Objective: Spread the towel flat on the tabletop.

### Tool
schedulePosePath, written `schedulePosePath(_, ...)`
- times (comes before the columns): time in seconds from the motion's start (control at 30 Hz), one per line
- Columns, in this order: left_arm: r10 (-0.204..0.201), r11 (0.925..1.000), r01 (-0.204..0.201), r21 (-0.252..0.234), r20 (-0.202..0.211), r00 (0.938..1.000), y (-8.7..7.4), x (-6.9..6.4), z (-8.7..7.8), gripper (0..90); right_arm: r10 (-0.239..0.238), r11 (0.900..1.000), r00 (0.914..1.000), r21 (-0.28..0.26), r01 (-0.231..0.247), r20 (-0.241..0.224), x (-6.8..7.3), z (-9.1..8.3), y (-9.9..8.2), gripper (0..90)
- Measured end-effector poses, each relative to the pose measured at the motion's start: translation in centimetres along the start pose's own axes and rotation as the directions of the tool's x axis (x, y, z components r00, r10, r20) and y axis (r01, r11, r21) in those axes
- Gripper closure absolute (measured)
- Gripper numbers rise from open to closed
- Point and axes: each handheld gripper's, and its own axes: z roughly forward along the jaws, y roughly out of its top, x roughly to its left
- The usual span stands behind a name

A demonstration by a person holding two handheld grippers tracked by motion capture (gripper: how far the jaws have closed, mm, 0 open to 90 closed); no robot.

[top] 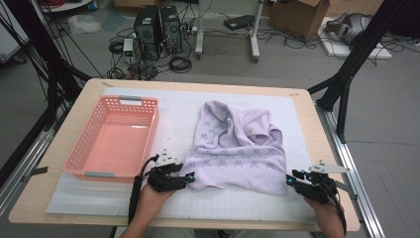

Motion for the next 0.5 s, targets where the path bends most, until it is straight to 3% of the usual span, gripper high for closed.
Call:
schedulePosePath(0.07, 0.066, 0.9978, -0.065, 0.017, -0.063, 0.9958, 0.1, -0.9, 0.4, 46.7, -0.025, 0.9994, 0.9997, 0.022, 0.025, -0.008, 0.6, 0.6, 0.2, 59.9)
schedulePosePath(0.13, 0.087, 0.9961, -0.086, 0.015, -0.077, 0.9932, 0.1, -1.2, 0.6, 51.7, -0.052, 0.9973, 0.9986, 0.051, 0.052, 0.001, 1.0, 1.2, 0.2, 60.9)
schedulePosePath(0.2, 0.117, 0.9931, -0.116, 0.02, -0.08, 0.9899, 0.1, -1.4, 0.5, 80.8, -0.048, 0.9966, 0.9988, 0.067, 0.047, 0.007, 1.2, 1.6, 0.0, 67.5)
schedulePosePath(0.27, 0.102, 0.9947, -0.1, 0.024, -0.066, 0.9926, 0.1, -1.3, 0.2, 85.0, -0.046, 0.9966, 0.9985, 0.067, 0.047, -0.029, 1.2, 1.4, -0.1, 85.6)
schedulePosePath(0.33, 0.085, 0.9963, -0.084, 0.018, -0.048, 0.9952, -0.1, -1.0, -0.7, 85.6, -0.094, 0.9919, 0.9954, 0.084, 0.095, -0.019, 1.5, 0.9, -0.1, 86.8)
schedulePosePath(0.43, 0.05, 0.9988, -0.05, 0.002, -0.001, 0.9988, -0.7, -0.7, -2.8, 86.0, -0.07, 0.9948, 0.9966, 0.071, 0.073, -0.043, 1.5, -1.0, -1.0, 86.9)
schedulePosePath(0.5, 0.036, 0.9993, -0.035, -0.007, 0.055, 0.9979, -1.2, -0.9, -3.9, 86.0, -0.067, 0.995, 0.9968, 0.071, 0.07, -0.044, 1.7, -2.5, -1.8, 87.0)
